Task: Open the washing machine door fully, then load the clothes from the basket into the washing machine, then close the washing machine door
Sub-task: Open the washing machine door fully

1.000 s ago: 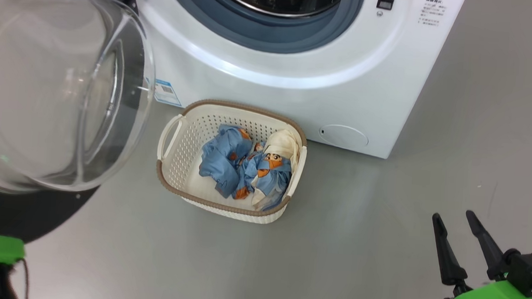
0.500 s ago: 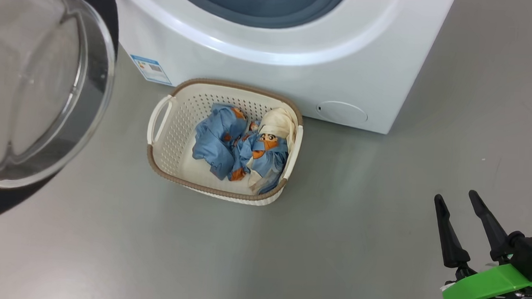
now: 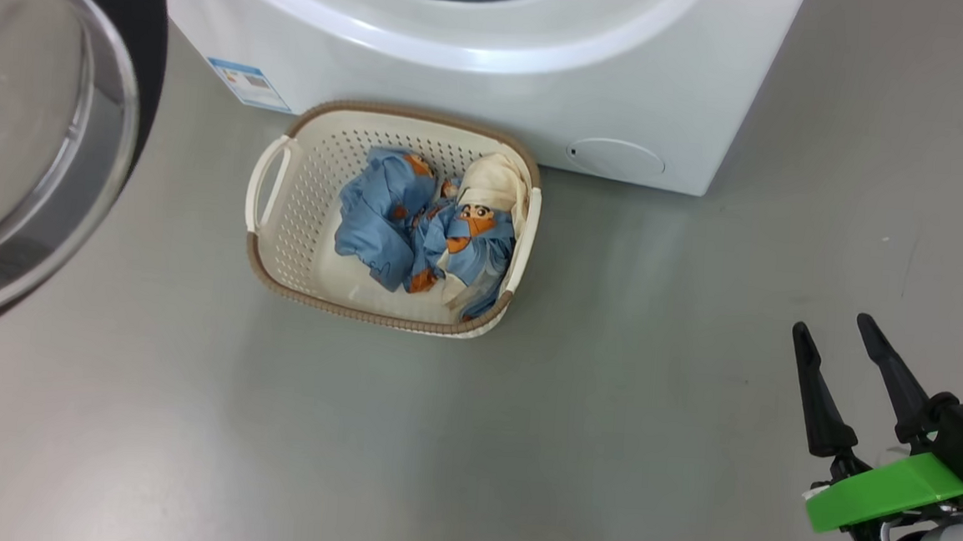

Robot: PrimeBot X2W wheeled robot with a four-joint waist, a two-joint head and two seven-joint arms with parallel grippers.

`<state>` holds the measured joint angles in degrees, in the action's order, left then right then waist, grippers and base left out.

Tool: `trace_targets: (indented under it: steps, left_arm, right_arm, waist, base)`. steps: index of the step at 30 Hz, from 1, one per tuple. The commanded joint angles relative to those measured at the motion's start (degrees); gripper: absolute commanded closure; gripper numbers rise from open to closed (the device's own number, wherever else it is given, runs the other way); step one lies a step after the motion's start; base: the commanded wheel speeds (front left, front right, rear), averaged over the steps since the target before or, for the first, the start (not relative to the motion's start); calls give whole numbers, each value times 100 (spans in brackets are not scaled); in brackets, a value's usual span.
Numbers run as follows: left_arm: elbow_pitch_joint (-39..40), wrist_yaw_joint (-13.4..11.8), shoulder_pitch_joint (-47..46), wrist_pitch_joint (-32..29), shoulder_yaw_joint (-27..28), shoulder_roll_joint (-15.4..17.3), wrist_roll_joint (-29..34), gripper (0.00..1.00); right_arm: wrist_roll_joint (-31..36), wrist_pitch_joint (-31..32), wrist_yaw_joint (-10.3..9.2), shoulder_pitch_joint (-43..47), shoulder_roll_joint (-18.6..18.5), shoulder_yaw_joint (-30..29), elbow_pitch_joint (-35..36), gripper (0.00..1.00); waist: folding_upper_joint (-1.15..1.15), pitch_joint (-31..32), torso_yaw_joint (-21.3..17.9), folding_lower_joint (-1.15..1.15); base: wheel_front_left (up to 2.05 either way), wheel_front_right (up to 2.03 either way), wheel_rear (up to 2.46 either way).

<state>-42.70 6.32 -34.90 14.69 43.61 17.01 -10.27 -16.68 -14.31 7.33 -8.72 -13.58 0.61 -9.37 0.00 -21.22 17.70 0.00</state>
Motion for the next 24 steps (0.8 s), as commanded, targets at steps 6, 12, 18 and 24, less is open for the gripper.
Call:
trace_targets:
  steps: [6,12,18,24]
  left_arm:
    - [-256,-33,-338,30,271,721,236,100]
    - [-408,-72,-462,30,354,817,382,100]
    - [-387,-63,-401,30,381,734,481,100]
    - [-157,44,-103,30,304,493,475,100]
  right_arm:
    - [78,-69,16,-162,-72,134,192,0]
    - [100,-69,16,-238,-81,146,178,0]
    - [99,-69,16,-227,-44,121,138,0]
    - [25,-69,16,-147,24,125,77,0]
  waist:
    - [0,-264,-47,0]
    - [0,-333,-88,0]
    - [0,-232,-82,0]
    - [0,50,-78,0]
  base:
    - [0,0,0]
    - [0,0,0]
    - [0,0,0]
    - [0,0,0]
